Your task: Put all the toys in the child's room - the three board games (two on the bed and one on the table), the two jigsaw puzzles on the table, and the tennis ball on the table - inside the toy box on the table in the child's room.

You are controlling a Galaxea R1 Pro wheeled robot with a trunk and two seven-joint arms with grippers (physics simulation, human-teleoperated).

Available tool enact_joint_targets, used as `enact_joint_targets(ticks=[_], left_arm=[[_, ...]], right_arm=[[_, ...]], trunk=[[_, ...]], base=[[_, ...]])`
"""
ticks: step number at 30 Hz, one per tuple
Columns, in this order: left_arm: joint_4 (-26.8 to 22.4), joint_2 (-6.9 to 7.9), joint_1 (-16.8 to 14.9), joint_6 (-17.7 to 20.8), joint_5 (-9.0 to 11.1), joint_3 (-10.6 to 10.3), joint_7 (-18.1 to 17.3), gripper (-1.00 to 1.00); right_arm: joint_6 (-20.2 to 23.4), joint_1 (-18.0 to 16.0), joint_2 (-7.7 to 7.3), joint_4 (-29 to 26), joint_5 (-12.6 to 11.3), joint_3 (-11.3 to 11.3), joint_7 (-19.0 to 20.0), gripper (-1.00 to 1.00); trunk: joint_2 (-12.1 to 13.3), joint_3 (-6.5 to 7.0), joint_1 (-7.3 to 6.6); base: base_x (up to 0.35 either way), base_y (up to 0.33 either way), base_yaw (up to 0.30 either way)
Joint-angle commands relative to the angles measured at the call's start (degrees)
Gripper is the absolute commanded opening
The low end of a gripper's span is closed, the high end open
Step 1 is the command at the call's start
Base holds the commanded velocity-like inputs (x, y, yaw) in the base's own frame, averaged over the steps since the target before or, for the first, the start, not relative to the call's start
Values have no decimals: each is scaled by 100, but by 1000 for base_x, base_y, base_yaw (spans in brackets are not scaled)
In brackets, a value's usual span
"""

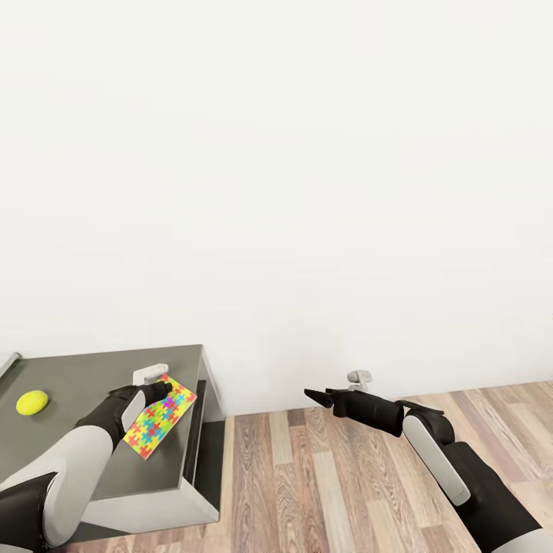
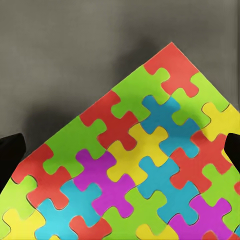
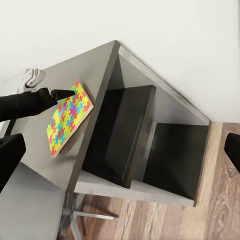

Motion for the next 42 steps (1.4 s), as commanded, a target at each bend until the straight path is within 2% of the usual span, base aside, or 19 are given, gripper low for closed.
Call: enact_joint_targets(ticks=[1,42], left_arm=[[389,-4,0,32,33,18,2,100],[389,19,0,28,33,25,2,100]], right_arm=[[23,-5,-4,-3,-21,6,-3,100],[16,-4,-4,-3,-21,8,-3,100]], trunk=[[-8,-10,3],[-8,-10,3]], base=[[-13,-23,0],[-13,-55,0]])
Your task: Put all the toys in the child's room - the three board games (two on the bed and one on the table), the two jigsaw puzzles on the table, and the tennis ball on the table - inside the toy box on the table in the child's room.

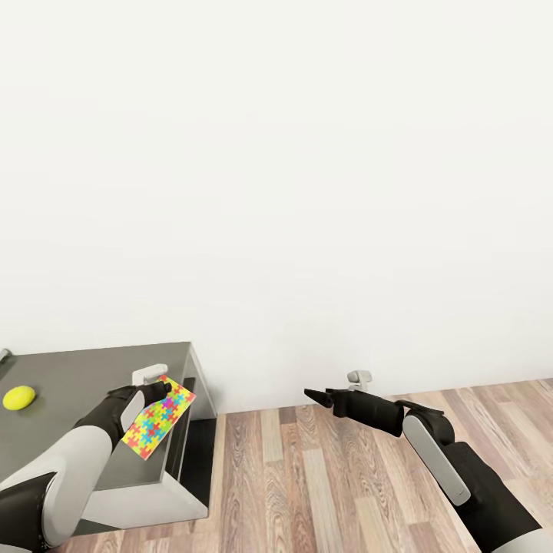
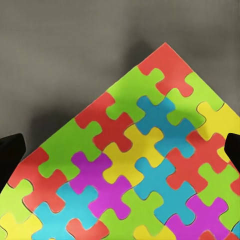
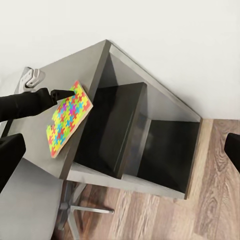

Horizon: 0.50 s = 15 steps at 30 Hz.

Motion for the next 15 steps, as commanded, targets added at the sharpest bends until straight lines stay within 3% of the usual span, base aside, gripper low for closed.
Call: enact_joint_targets(ticks=[1,10,15], left_arm=[[377,-1,0,34,0,31,14,100],[377,8,0,32,0,35,14,100],[346,88,0,-12,8,56,21,100]], right_arm=[[22,-5,-4,-2,-22,6,-2,100],[21,-4,-4,-2,-15,3,-2,100],[21,-4,-4,-2,-14,6,-2,100]], trunk=[[-8,-10,4],[-8,-10,4],[-8,-10,4]], base=[[0,-2,0],[-4,-72,0],[-1,-12,0]])
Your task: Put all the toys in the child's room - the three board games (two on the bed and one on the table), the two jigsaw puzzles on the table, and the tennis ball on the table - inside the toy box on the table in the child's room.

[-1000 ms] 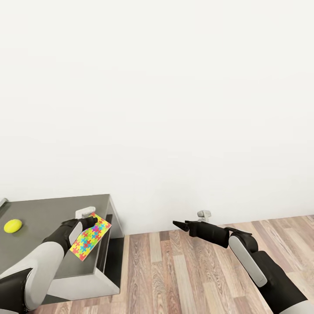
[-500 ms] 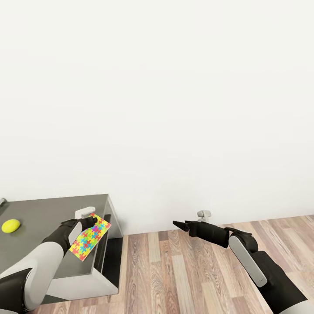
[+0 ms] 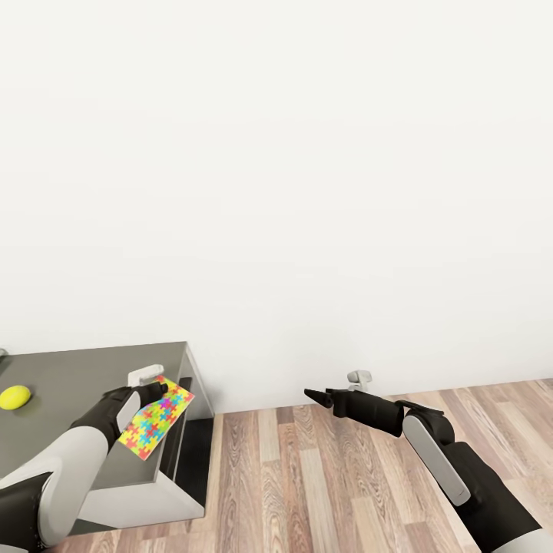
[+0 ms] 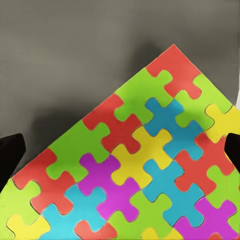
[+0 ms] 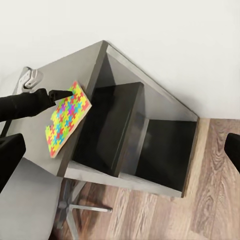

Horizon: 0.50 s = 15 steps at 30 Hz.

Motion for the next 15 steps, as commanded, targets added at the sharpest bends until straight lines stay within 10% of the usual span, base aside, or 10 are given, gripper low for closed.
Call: enact_joint_targets(ticks=[1,15], left_arm=[[274,14,1,32,-71,13,32,100],[-166,309,21,-14,-4,67,7,100]], right_arm=[[23,-6,-4,-2,-22,5,-2,100],[-1,-4,-4,-2,-21,6,-2,100]], trunk=[[-7,-11,4],[-7,-11,4]], base=[[0,-4,0],[0,0,0]])
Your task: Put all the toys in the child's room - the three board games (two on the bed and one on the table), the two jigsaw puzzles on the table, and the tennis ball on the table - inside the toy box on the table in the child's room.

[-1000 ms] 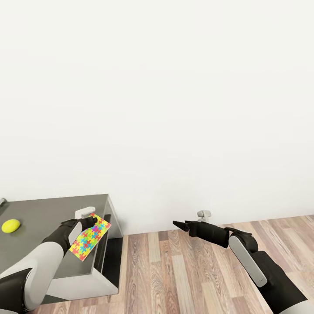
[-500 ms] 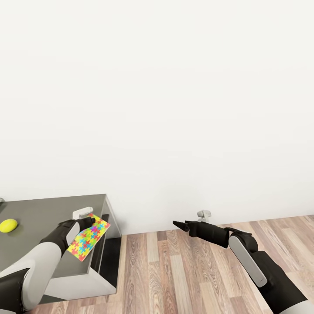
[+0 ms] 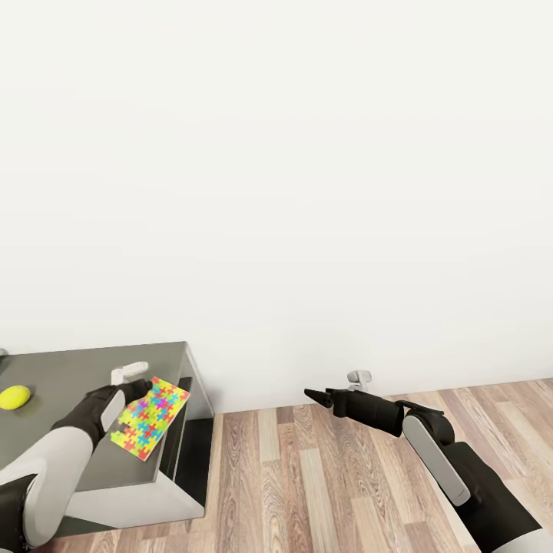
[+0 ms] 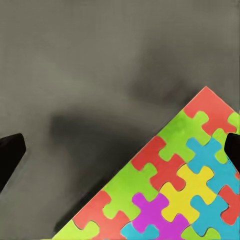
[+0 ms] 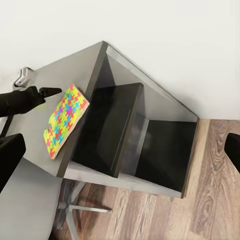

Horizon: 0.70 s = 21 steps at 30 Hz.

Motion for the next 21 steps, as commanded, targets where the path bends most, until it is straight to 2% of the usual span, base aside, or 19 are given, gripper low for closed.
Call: enact_joint_targets(ticks=[1,6,10,15,18,19,21], left_arm=[[-28,10,-1,34,18,16,10,100],[-92,63,4,35,27,20,-19,100],[-108,140,6,47,33,38,-310,100],[-112,290,5,100,37,230,-873,100],[-113,461,4,202,38,497,-1410,100],[-113,569,4,319,36,643,-1786,100],[-117,684,4,486,34,776,-2240,100]], right_arm=[[22,-6,-4,-3,-23,5,-2,100],[14,-6,-4,-3,-23,5,-2,100],[10,-7,-4,-3,-23,5,-2,100],[5,-7,-4,-3,-23,5,-2,100],[4,-5,-4,-3,-21,5,-7,100],[0,-6,-4,-3,-19,5,-8,100],[-2,-7,-1,-3,-19,5,-9,100]], trunk=[[-10,-10,3],[-10,-10,3],[-10,-10,3],[-10,-10,3],[-10,-10,3],[-10,-10,3],[-10,-10,3]], base=[[0,0,0],[0,0,0],[0,0,0],[0,0,0],[0,0,0],[0,0,0],[0,0,0]])
